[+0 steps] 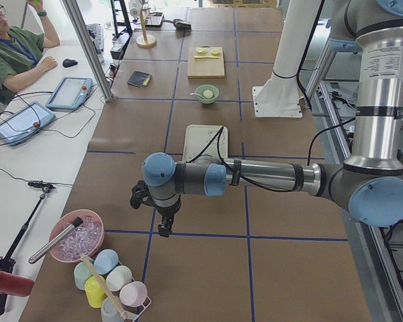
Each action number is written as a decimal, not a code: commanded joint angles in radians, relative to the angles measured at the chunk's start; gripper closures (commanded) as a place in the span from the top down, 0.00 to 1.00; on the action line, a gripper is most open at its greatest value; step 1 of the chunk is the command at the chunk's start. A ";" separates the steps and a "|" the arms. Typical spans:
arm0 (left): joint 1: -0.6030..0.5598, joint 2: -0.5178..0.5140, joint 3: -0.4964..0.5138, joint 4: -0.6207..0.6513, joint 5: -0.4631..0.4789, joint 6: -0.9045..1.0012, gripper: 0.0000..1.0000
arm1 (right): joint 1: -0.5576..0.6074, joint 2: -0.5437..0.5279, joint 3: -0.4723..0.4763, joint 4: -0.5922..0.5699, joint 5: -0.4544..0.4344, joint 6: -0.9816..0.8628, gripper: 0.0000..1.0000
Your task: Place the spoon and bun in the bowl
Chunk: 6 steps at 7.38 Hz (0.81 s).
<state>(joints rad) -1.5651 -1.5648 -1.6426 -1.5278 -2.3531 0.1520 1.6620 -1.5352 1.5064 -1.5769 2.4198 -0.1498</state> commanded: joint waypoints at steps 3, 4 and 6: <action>-0.001 0.000 -0.002 0.000 0.002 -0.002 1.00 | -0.001 -0.019 0.001 0.024 0.002 0.073 1.00; 0.000 0.000 -0.002 0.000 0.002 -0.002 1.00 | -0.001 -0.011 0.003 0.024 0.005 0.073 1.00; 0.000 0.000 0.000 0.000 0.002 -0.002 1.00 | -0.001 -0.010 0.001 0.024 0.007 0.075 1.00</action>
